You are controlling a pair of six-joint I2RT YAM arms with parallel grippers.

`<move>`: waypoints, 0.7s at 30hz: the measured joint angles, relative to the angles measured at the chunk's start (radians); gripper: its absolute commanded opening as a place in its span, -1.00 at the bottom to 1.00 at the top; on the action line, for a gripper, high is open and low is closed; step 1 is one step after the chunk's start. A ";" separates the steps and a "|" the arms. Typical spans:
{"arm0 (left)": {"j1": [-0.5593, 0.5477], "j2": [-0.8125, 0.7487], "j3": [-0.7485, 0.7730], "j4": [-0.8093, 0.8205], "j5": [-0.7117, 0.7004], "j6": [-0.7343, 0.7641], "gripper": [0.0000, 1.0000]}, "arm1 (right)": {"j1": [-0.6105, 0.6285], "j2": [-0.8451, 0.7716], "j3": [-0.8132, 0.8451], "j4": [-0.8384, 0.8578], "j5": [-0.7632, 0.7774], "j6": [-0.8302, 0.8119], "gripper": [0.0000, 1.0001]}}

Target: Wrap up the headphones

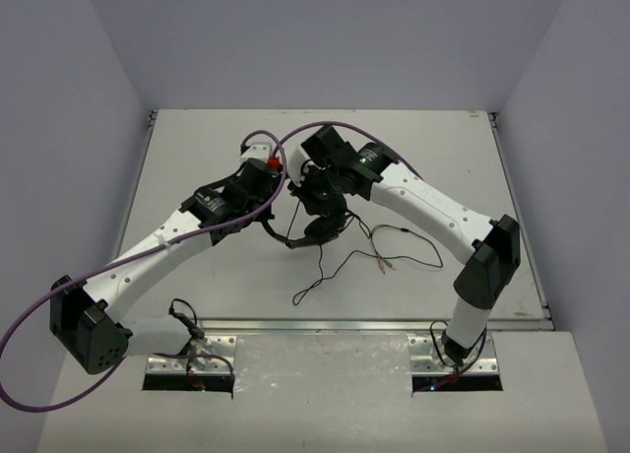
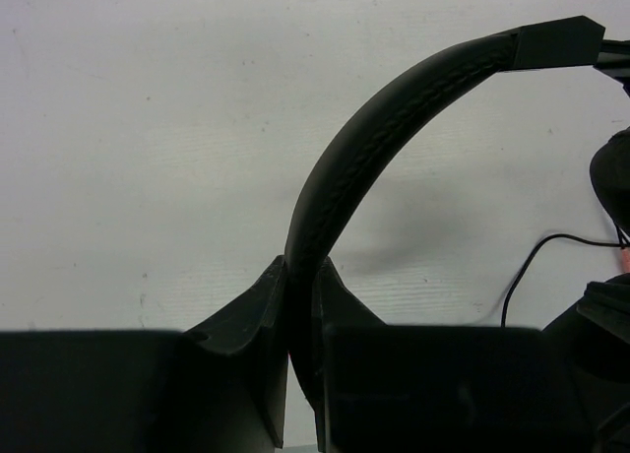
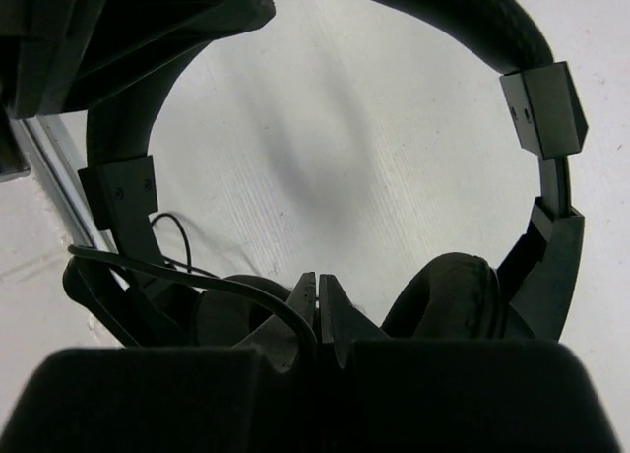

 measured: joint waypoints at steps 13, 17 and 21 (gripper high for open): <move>-0.005 -0.002 0.065 -0.120 -0.225 -0.166 -0.99 | 0.020 -0.027 -0.024 0.143 -0.144 0.105 -0.97; -0.005 -0.002 0.066 -0.134 -0.244 -0.204 -0.99 | 0.020 -0.032 -0.025 0.188 -0.149 0.156 -0.97; -0.005 -0.003 0.064 -0.122 -0.214 -0.200 -0.99 | 0.023 -0.032 -0.023 0.196 -0.060 0.187 -0.97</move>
